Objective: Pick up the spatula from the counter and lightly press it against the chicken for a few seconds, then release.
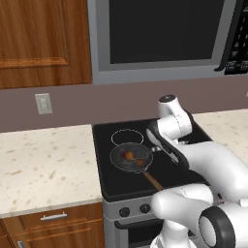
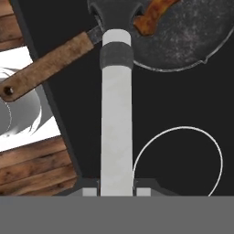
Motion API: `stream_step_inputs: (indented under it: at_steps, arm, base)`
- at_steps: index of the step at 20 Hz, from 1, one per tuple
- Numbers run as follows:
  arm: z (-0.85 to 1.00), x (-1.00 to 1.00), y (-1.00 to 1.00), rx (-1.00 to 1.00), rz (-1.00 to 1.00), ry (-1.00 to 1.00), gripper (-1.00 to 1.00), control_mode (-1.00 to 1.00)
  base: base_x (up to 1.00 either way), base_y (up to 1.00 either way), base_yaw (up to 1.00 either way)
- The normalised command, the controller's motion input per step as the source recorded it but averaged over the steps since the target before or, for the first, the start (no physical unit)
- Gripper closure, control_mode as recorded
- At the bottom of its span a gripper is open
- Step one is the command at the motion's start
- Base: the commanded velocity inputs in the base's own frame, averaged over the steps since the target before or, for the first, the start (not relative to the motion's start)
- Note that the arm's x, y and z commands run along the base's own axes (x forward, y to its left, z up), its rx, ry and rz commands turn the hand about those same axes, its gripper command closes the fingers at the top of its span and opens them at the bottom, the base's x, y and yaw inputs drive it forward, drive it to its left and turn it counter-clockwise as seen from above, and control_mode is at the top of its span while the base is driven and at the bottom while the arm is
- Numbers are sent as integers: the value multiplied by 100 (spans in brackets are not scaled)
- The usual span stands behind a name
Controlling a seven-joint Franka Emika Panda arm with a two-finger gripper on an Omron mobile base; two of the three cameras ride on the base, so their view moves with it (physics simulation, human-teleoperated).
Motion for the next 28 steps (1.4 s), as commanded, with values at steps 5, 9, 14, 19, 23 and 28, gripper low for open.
stream_step_inputs:
  at_steps: [5,9,14,19,23,28]
  arm:
    - [-7,29,1,-1,0,1,100,-100]
    - [-12,24,2,-1,0,2,100,-100]
    - [-17,17,4,-2,0,2,100,-100]
    - [-10,19,1,-1,0,0,100,-100]
    - [-4,24,0,0,0,0,100,-100]
    - [-12,22,1,-1,0,0,100,-100]
  base:
    - [0,0,0]
    - [0,0,0]
    - [0,0,0]
    - [0,0,0]
    - [0,0,0]
    - [0,0,0]
